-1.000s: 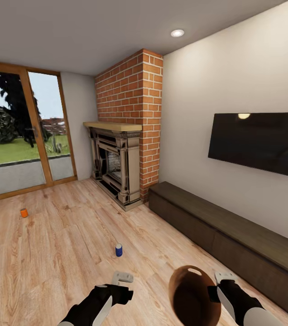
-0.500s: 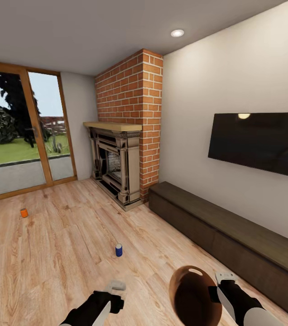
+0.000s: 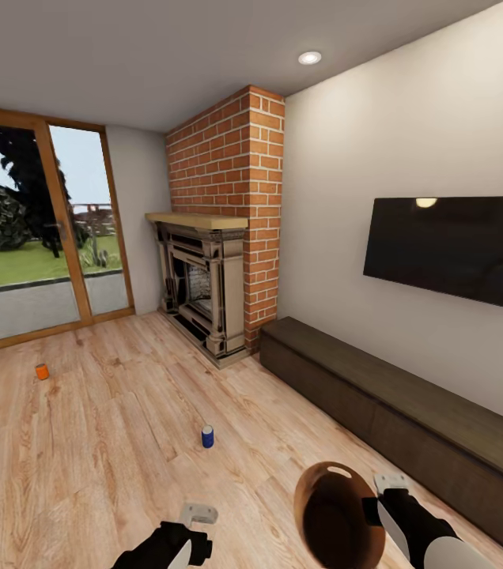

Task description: Put the three can of soda from the living room inside the tash can in the kitchen.

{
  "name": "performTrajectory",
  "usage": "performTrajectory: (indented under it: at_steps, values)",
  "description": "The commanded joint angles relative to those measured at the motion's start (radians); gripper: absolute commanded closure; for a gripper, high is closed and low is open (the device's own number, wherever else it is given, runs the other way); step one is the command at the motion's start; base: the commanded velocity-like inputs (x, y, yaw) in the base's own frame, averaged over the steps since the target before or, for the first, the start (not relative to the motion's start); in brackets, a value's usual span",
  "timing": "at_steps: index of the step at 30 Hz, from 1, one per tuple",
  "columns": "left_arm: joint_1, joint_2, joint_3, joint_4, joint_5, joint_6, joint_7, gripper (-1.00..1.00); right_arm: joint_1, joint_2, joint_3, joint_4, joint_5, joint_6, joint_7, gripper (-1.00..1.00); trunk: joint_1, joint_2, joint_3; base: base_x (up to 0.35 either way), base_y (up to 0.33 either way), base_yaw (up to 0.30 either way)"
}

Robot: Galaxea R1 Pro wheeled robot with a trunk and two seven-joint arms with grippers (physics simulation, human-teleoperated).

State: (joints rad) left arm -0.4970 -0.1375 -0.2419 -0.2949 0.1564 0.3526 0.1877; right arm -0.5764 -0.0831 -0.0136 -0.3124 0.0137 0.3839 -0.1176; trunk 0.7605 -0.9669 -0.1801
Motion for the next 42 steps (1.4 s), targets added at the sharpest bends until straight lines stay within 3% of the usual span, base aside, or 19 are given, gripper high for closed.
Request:
performTrajectory:
  at_steps: [1, 13, 20, 28, 42]
  values:
    - [0.000, 0.000, 0.000, 0.000, 0.000, 0.000, 0.001, -1.00, 0.000, 0.000, -0.001, -0.001, -0.004, -0.003, 0.004, 1.00, 0.000, 0.000, 0.000, 0.000, 0.000, 0.000]
    - [0.001, 0.004, 0.001, 0.000, -0.001, 0.010, 0.001, -1.00, 0.000, 0.000, -0.001, -0.001, -0.005, -0.014, 0.008, 1.00, 0.000, 0.000, 0.000, 0.000, 0.000, 0.000]
    - [0.001, 0.005, 0.002, 0.015, -0.004, 0.051, 0.006, -1.00, 0.000, 0.002, 0.000, 0.001, -0.004, -0.015, 0.009, 1.00, 0.000, 0.000, 0.000, 0.000, 0.000, 0.000]
    - [0.003, 0.009, 0.039, 0.030, 0.028, 0.043, -0.002, -1.00, 0.000, 0.003, 0.000, 0.001, -0.003, -0.016, 0.009, 1.00, 0.000, 0.000, 0.000, 0.000, 0.000, 0.000]
    - [0.004, 0.010, 0.042, 0.030, 0.034, 0.029, -0.007, -1.00, 0.000, 0.004, 0.000, -0.004, -0.004, -0.015, 0.016, 1.00, 0.000, 0.000, 0.000, 0.000, 0.000, 0.000]
